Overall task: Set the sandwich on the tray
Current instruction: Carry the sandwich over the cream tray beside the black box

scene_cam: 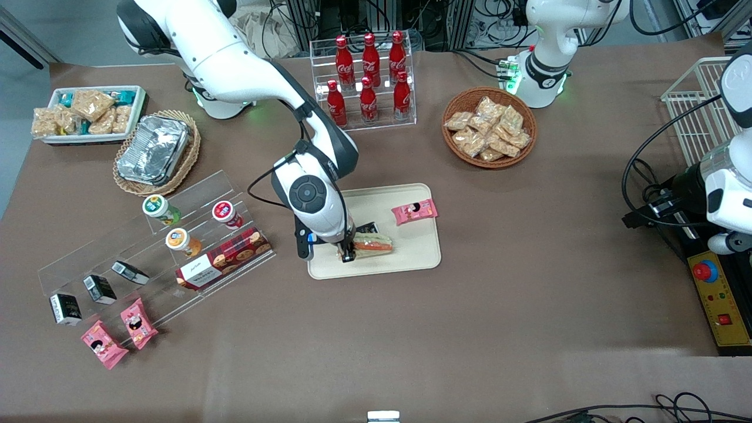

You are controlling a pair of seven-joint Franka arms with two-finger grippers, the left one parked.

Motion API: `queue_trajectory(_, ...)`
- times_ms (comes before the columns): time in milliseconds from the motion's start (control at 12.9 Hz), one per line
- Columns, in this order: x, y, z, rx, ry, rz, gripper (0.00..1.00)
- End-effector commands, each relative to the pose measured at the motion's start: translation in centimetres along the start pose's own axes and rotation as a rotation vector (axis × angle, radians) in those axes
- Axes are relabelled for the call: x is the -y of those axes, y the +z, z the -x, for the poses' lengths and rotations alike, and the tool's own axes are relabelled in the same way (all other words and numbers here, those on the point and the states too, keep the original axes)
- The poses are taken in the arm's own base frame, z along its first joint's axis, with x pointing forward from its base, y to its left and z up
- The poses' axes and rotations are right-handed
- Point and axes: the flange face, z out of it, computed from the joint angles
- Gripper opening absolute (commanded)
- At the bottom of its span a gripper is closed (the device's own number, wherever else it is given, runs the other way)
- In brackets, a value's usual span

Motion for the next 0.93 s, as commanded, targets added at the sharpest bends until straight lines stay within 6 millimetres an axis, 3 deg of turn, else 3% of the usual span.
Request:
queue_trajectory(0, 1.0, 1.9, -0.1, 0.023, 0.04, -0.027, 0.0)
queue_trajectory(155, 1.1, 3.1, -0.2, 0.025, 0.053, -0.04, 0.0)
queue_trajectory(310, 1.3, 2.9, 0.1, 0.036, 0.048, -0.06, 0.0)
queue_trajectory(388, 1.6, 3.0, 0.3, 0.038, 0.052, -0.063, 0.46)
queue_trajectory(466, 1.6, 3.1, 0.3, 0.033, 0.046, -0.064, 0.83)
queue_trajectory(543, 1.6, 3.3, 0.3, 0.029, 0.033, -0.064, 0.97)
queue_trajectory(853, 2.0, 2.5, 0.0, 0.035, 0.011, -0.074, 0.98)
